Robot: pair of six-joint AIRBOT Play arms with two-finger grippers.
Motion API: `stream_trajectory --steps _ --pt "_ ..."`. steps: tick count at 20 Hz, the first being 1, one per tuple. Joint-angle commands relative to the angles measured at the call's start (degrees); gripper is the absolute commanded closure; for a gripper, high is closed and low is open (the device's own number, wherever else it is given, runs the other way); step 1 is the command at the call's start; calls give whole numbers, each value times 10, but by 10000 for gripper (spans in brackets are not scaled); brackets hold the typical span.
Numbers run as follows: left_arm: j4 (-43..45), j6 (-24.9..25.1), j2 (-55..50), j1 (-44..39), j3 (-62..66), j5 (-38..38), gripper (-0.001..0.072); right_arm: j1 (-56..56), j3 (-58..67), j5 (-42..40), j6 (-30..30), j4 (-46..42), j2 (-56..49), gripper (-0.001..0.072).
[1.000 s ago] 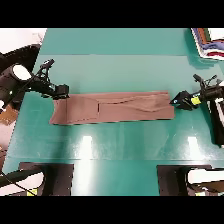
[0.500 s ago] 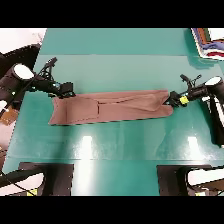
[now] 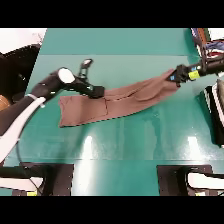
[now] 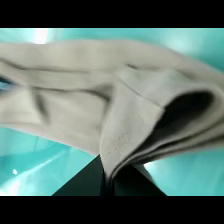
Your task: Fold the shirts.
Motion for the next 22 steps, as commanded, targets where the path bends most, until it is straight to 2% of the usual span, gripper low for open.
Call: stream_trajectory --steps 1,3,6,11,13,16,19,22 --pt "-29 -1 -91 -61 68 11 681 57 78 11 21 62 8 694" --pt "-35 -1 -124 -73 99 10 681 87 117 13 22 94 -9 694" --pt "-30 -28 -145 -73 116 9 681 126 156 12 24 94 -29 693" --pt "-5 -30 -139 -64 116 11 682 176 184 0 22 94 -42 694" --pt "3 -31 -113 -32 116 -16 681 192 184 -4 6 94 -43 693" --pt "79 -30 -34 45 116 -71 681 234 184 -18 -2 94 -47 693" --pt "147 -26 65 140 116 -102 680 315 184 -82 -24 94 -84 692" --pt "175 -26 149 222 116 -111 680 407 227 -150 -49 90 -169 675"
